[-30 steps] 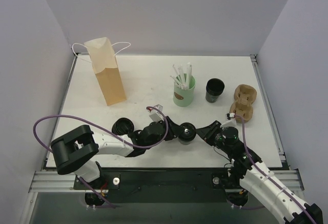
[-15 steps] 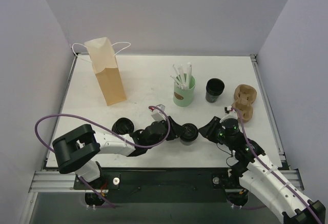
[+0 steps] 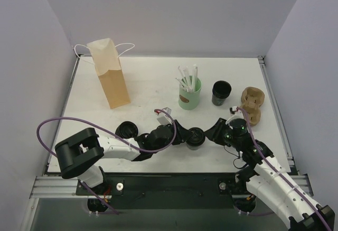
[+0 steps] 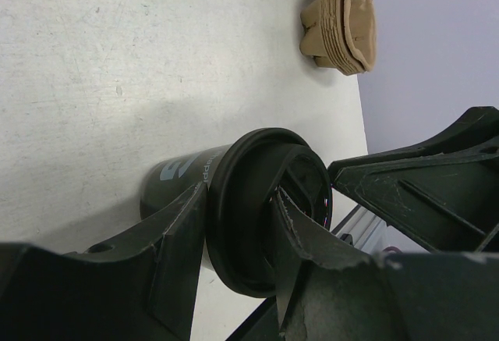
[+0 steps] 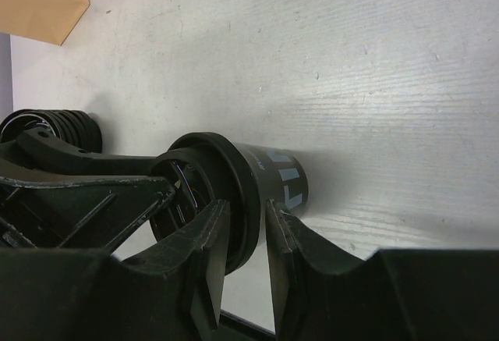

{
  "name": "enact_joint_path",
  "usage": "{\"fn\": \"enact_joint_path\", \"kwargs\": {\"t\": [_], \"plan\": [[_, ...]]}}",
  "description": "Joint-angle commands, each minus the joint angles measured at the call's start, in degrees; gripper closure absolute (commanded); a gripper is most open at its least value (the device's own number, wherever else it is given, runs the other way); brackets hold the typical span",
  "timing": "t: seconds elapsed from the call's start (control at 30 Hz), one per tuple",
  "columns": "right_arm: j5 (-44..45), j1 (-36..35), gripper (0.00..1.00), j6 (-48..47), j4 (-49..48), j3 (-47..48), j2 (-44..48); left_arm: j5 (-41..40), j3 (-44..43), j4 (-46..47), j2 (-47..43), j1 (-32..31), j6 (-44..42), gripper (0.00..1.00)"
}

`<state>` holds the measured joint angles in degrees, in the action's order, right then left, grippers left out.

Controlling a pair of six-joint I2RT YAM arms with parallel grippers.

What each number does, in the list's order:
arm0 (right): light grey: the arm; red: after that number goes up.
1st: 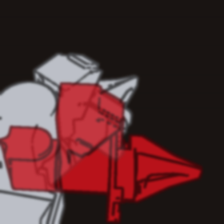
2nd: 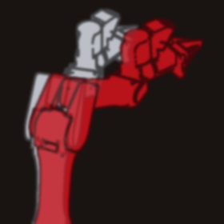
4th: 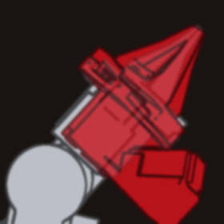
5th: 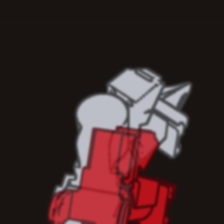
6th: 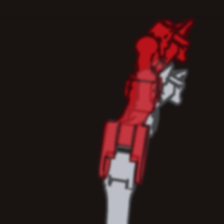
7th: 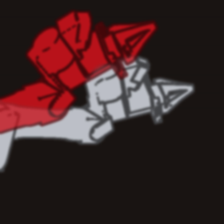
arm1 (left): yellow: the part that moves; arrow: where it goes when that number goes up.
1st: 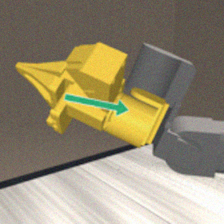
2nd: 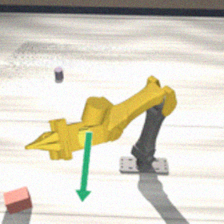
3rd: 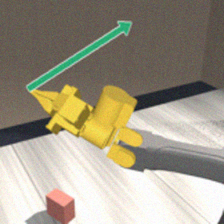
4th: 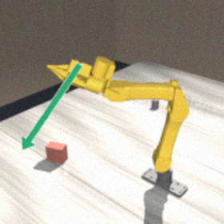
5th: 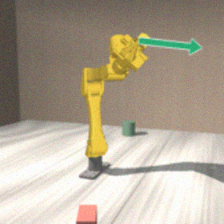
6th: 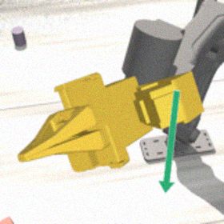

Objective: Pack the takeout coffee

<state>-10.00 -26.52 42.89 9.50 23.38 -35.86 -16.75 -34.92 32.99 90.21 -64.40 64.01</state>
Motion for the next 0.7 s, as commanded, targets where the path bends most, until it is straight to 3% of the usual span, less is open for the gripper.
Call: {"fn": "enact_joint_path", "kwargs": {"t": [0.0, 0.37, 0.67], "plan": [[-0.9, 0.7, 0.73, -0.4, -2.2, -0.3, -0.5, 2.6, 4.2, -24.3, 5.3, -1.3, -5.1, 0.59], [0.8, 0.9, 0.8, 5.3, -6.6, -11.1, 1.5, 2.3, 3.5, -25.7, 5.5, -1.4, -5.2, 0.59], [4.3, 0.7, 0.86, 11.4, -2.9, -19.9, 6.2, 1.7, 3.9, -26.7, 6.5, -1.7, -4.0, 0.6]]}}
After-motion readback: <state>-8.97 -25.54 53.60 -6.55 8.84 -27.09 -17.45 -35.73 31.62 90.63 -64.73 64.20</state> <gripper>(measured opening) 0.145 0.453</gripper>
